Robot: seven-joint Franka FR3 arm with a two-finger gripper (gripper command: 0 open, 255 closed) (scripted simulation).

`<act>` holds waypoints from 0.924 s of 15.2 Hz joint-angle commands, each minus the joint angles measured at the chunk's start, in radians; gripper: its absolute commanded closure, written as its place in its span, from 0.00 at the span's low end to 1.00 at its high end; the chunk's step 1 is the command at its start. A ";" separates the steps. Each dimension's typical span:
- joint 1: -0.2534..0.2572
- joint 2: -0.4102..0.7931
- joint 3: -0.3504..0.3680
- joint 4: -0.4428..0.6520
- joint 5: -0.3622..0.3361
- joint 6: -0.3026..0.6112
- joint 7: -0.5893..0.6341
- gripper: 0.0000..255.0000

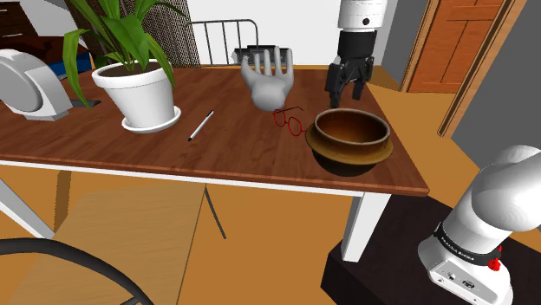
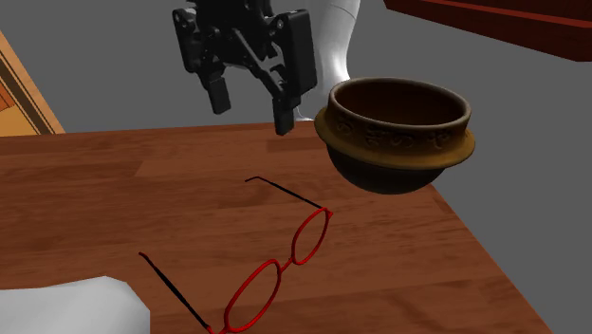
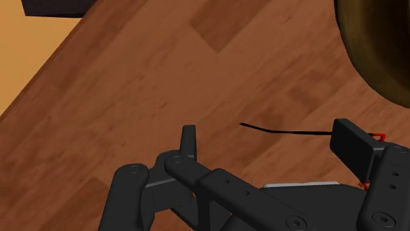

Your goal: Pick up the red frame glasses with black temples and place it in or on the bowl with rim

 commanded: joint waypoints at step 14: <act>0.015 0.302 0.222 0.203 -0.037 0.107 0.315 0.00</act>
